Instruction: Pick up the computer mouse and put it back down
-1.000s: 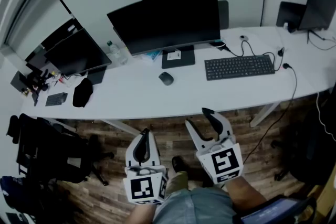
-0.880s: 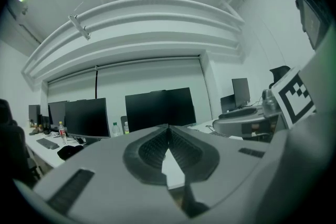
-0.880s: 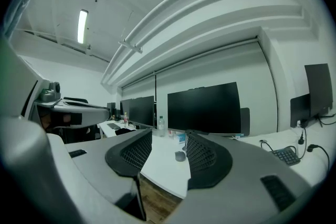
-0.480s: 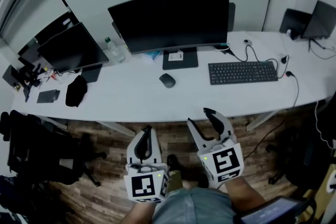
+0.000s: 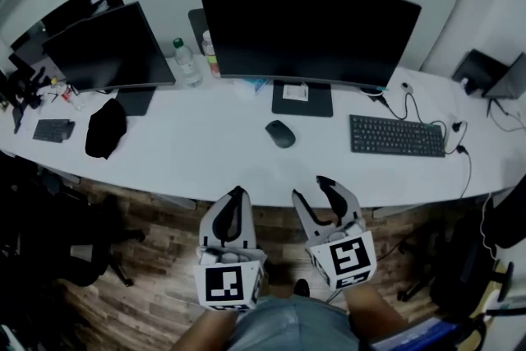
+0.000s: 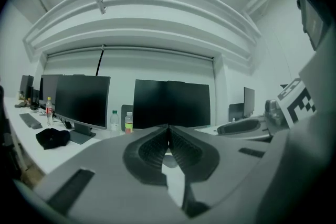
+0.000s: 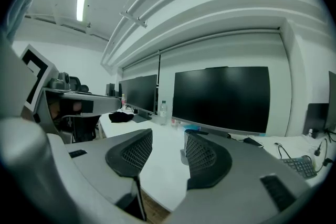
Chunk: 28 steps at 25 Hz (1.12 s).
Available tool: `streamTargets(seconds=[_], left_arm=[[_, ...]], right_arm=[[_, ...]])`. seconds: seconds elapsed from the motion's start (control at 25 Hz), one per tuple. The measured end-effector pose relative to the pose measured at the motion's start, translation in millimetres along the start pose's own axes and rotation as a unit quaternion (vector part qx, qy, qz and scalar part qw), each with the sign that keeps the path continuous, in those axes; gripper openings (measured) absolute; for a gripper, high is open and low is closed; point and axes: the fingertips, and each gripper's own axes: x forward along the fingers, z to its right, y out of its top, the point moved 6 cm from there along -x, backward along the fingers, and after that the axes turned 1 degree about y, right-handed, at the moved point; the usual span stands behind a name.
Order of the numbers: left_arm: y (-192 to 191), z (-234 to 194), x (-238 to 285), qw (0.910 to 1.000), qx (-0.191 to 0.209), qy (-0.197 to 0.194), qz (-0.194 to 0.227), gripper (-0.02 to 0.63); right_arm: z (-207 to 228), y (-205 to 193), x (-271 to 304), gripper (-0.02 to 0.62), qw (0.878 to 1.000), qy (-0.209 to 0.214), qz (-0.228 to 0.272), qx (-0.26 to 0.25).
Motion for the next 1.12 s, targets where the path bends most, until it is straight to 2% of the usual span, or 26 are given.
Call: streamTargets(seconds=[0.24, 0.6, 0.8, 1.12], left_arm=[[19, -50, 27, 0.9996, -0.008, -0.002, 0.026, 0.008], [43, -90, 63, 0.9978, 0.007, -0.033, 0.058, 0.008], [48, -99, 78, 0.9966, 0.019, -0.047, 0.065, 0.008], [39, -97, 100, 0.9967, 0.022, -0.064, 0.045, 0.008]], right_arm=[[-13, 30, 49, 0.206, 1.0, -0.009, 0.012, -0.024], [-9, 66, 91, 0.202, 0.997, -0.046, 0.047, -0.042], [-5, 69, 102, 0.201, 0.996, -0.065, 0.051, -0.037], [10, 66, 112, 0.202, 0.996, -0.076, 0.043, -0.035]])
